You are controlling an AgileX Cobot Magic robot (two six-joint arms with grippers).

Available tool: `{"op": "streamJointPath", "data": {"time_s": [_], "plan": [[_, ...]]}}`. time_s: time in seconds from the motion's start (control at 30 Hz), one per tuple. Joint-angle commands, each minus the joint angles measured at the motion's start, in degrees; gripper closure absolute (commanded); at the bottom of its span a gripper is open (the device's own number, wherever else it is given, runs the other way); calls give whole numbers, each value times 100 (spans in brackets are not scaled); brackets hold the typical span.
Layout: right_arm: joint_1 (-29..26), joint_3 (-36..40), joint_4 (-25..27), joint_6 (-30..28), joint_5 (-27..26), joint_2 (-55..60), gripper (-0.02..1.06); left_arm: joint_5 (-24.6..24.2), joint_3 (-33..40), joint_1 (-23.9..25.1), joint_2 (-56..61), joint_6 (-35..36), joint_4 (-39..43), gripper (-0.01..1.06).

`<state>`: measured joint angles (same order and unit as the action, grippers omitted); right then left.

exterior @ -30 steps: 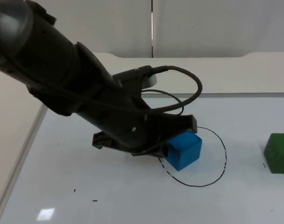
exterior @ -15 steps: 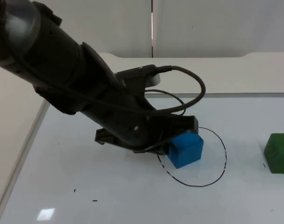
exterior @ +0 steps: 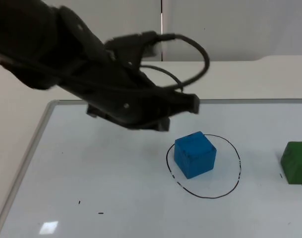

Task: Push the two cubes into the marked area.

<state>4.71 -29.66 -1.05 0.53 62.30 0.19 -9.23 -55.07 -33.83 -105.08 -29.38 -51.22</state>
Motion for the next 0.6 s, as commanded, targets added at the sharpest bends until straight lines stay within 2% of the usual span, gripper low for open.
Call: {"op": "streamJointPath", "data": {"time_s": [0.0, 0.2, 0.4, 0.57], "plan": [[-43, 16, 12, -12, -46, -19, 0, -81, 72, 188, 291, 312, 640, 105], [-43, 16, 1, -12, -46, -19, 0, -385, 85, 790, 795, 818, 1399, 105], [-43, 16, -10, -12, -46, -19, 0, -496, 191, 1262, 1176, 1014, 1699, 105], [-43, 16, -10, -12, -46, -19, 0, -542, 734, 2078, 1840, 1296, 2217, 105]]}}
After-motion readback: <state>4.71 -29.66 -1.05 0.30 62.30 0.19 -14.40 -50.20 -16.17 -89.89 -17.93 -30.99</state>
